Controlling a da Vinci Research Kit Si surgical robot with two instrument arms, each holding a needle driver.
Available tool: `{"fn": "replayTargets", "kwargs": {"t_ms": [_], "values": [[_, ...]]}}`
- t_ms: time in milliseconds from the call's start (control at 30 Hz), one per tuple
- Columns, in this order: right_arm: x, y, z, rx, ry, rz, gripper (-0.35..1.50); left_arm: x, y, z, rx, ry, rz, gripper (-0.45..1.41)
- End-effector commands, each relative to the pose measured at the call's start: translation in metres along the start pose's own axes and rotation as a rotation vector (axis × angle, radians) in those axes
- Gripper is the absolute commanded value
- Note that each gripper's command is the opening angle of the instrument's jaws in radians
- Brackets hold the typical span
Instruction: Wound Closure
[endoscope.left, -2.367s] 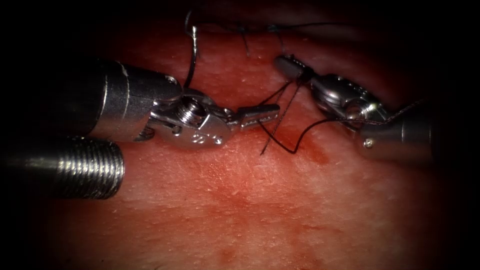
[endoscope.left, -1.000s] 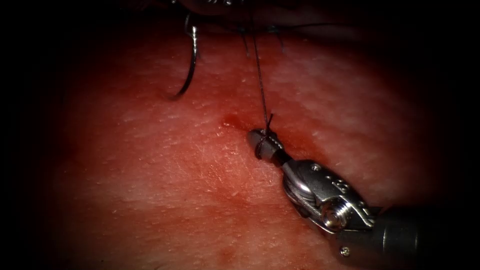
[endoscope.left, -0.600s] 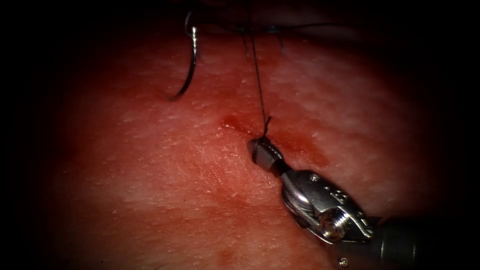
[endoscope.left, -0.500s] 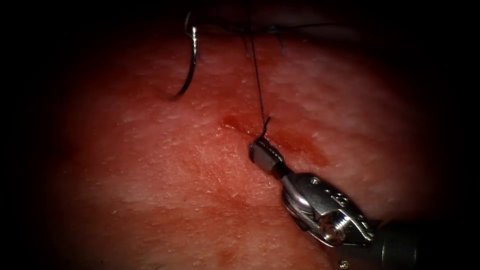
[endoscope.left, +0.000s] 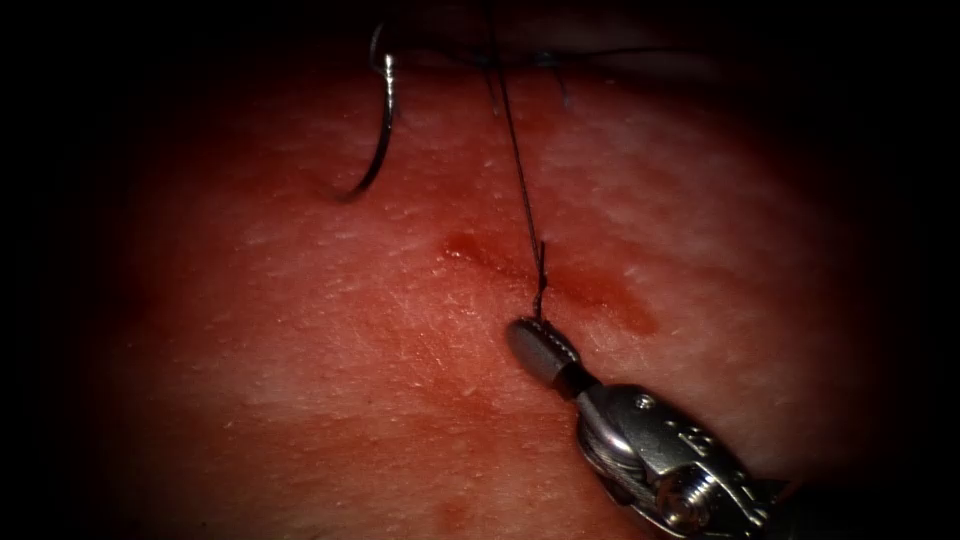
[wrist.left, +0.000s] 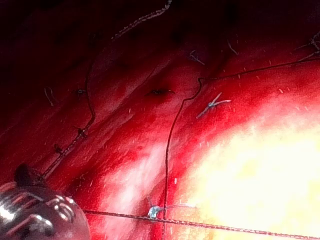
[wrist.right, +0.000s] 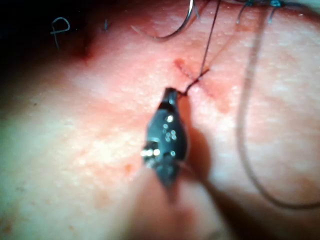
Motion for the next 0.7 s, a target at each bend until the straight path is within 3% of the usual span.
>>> {"fn": "replayTargets", "kwargs": {"t_ms": [33, 700], "values": [[-0.0006, -0.0003, 0.0003, 0.003, -0.001, 0.000, -0.35, 0.0003, -0.0004, 0.0010, 0.007, 0.003, -0.005, -0.45], [-0.0023, -0.0022, -0.0028, 0.040, -0.026, -0.006, -0.35, -0.0019, -0.0049, 0.0050, 0.052, -0.026, -0.016, -0.45]]}}
